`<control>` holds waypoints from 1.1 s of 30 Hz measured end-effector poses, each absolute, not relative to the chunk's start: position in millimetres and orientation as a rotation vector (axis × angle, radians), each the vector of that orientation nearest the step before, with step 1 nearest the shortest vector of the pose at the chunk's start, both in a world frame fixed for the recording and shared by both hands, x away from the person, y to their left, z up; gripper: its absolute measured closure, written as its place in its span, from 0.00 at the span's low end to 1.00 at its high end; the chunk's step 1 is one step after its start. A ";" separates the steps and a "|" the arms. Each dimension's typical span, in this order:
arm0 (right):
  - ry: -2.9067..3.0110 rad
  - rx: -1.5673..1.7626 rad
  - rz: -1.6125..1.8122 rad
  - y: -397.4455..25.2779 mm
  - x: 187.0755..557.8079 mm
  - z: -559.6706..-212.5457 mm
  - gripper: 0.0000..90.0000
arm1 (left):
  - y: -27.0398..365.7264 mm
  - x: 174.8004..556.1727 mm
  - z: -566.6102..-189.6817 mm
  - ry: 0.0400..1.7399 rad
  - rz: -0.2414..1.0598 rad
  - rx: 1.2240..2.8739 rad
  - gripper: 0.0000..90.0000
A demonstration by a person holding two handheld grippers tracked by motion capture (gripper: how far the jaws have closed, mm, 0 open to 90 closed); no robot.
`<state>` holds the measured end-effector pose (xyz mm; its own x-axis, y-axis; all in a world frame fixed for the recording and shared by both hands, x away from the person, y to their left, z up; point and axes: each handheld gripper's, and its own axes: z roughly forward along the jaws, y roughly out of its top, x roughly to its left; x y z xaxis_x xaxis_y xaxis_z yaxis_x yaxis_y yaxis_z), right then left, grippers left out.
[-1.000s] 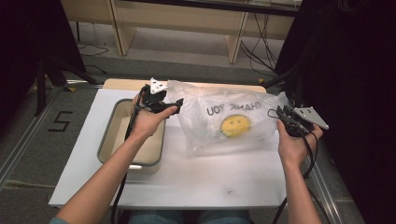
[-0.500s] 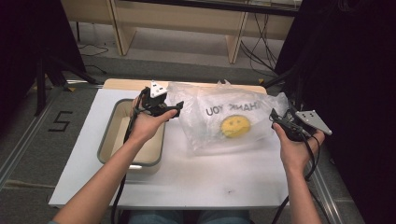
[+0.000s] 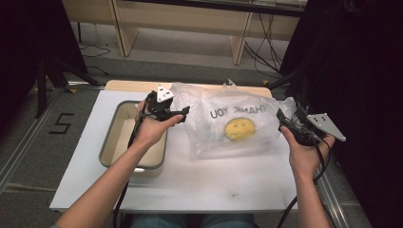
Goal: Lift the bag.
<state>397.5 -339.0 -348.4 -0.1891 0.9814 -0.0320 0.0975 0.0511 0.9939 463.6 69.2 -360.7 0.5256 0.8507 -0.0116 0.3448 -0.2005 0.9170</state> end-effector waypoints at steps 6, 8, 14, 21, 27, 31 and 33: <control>1.460 1.111 1.302 -329.4 400.6 -340.3 0.31 | 68.8 463.1 -360.7 0.995 0.642 1.779 0.33; 1.470 1.101 1.308 -327.1 400.7 -340.3 0.31 | 68.6 462.3 -360.7 0.993 0.642 1.776 0.33; 1.512 1.060 1.346 -322.0 399.5 -338.4 0.26 | 68.4 460.4 -361.0 0.988 0.644 1.783 0.33; 1.527 1.071 1.337 -321.1 399.4 -338.6 0.26 | 67.5 458.9 -361.3 0.981 0.642 1.788 0.33; 1.550 1.096 1.314 -325.5 396.3 -346.9 0.28 | 66.7 452.5 -364.5 0.965 0.629 1.816 0.33; 1.574 1.102 1.299 -326.9 394.0 -352.5 0.28 | 66.9 448.3 -366.5 0.957 0.623 1.828 0.32; 1.587 1.106 1.295 -327.6 393.2 -354.8 0.28 | 68.0 447.1 -366.8 0.953 0.622 1.835 0.32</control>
